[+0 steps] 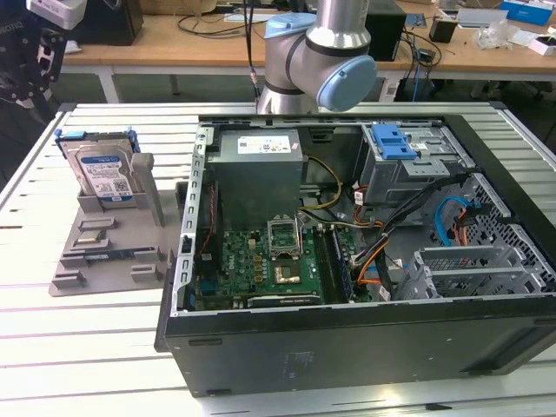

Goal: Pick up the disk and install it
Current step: 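Pick up the disk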

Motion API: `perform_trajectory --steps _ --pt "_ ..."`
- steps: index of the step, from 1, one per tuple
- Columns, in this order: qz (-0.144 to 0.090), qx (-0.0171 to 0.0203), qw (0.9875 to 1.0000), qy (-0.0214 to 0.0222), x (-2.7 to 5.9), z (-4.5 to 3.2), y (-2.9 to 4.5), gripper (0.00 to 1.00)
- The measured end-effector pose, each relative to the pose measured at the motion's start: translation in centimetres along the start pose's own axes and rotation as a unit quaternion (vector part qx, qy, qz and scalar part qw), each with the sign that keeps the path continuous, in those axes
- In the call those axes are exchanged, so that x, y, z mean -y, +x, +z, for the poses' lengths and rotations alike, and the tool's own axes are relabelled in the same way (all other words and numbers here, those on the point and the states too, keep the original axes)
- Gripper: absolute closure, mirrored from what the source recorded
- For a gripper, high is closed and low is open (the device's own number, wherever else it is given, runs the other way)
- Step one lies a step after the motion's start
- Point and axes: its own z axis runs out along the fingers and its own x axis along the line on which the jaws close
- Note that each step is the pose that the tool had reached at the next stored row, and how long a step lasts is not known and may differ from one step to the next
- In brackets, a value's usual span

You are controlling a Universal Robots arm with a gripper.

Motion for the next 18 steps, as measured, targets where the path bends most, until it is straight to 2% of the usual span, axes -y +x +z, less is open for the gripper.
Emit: perform_trajectory --steps 4,7,8,12,14,15,17,18 --pt "-0.035 -0.0016 0.9994 -0.0008 0.00 0.00 0.00 0.89" --pt "-0.063 -0.0028 0.9980 -0.0015 0.00 0.00 0.00 0.89" --pt "-0.078 -0.0035 0.9970 -0.0018 0.00 0.00 0.00 0.89" --pt "-0.098 -0.0044 0.9952 -0.0023 0.00 0.00 0.00 0.89" --pt "-0.114 -0.0051 0.9934 -0.0027 0.00 0.00 0.00 0.89" --pt "-0.118 -0.0053 0.9930 -0.0028 0.00 0.00 0.00 0.89" --pt "-0.136 -0.0061 0.9907 -0.0032 0.00 0.00 0.00 0.89" --pt "-0.140 -0.0063 0.9901 -0.0033 0.00 0.00 0.00 0.89"
